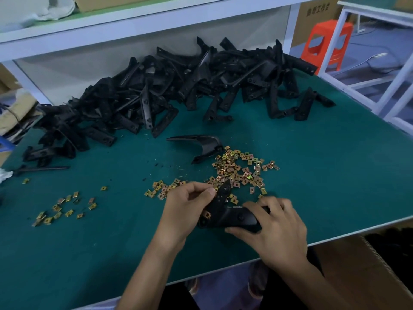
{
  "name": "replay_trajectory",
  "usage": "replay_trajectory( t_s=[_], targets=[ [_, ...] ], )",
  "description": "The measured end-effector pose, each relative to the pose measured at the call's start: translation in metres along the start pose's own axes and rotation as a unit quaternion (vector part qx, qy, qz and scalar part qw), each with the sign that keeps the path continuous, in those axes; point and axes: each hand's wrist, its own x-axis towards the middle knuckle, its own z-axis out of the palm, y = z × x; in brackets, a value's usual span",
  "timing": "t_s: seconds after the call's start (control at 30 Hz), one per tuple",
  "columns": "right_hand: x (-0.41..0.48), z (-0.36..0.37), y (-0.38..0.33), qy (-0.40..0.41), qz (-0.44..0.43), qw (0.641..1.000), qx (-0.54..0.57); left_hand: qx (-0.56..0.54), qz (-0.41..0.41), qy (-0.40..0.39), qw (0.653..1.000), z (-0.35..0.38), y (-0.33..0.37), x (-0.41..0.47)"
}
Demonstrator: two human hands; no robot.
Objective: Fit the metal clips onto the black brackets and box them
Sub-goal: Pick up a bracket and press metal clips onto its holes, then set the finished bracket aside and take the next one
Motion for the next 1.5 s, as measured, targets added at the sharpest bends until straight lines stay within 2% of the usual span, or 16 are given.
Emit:
replay_trajectory(
  t_s=[0.2,0.4,0.6,0.77,0.83,1.0,1.1,1.23,1.37,1.5],
  targets=[
    [0.0,-0.002,-0.001,-0.007,-0.007,1.0,-0.001,0.039,-0.009,-0.024,0.999,-0.006,0.004,0.003],
    [-0.001,-0.001,0.0,-0.007,0.01,1.0,-0.007,0.109,0.027,-0.041,0.993,0.01,0.003,-0.009],
    [-0.001,0.0,-0.001,0.009,0.017,1.0,0.004,0.205,0.104,0.058,0.971,0.014,-0.01,-0.025],
    [-0.002,-0.001,-0.001,0.005,0.009,1.0,0.004,0.273,0.177,0.064,0.943,0.016,-0.017,-0.031],
    [-0.002,-0.002,0.0,0.002,0.01,1.0,0.005,0.25,0.158,0.054,0.954,0.016,-0.017,-0.032],
    [-0.003,-0.002,-0.001,0.017,-0.011,1.0,0.014,0.075,0.065,0.047,0.994,0.011,-0.007,-0.02],
    [-0.003,-0.001,-0.001,0.025,-0.019,0.999,0.013,0.016,0.005,0.039,0.999,0.012,-0.001,-0.018],
    [-0.003,-0.001,-0.001,0.025,-0.019,0.999,0.011,-0.035,-0.025,0.055,0.998,0.018,-0.001,-0.019],
    [-0.003,0.001,0.0,0.024,-0.025,0.999,0.014,-0.048,-0.025,0.077,0.996,0.02,-0.004,-0.02],
    [-0.003,0.002,0.002,0.02,-0.014,1.0,0.019,0.021,0.017,0.037,0.999,0.016,-0.005,-0.018]
  ],
)
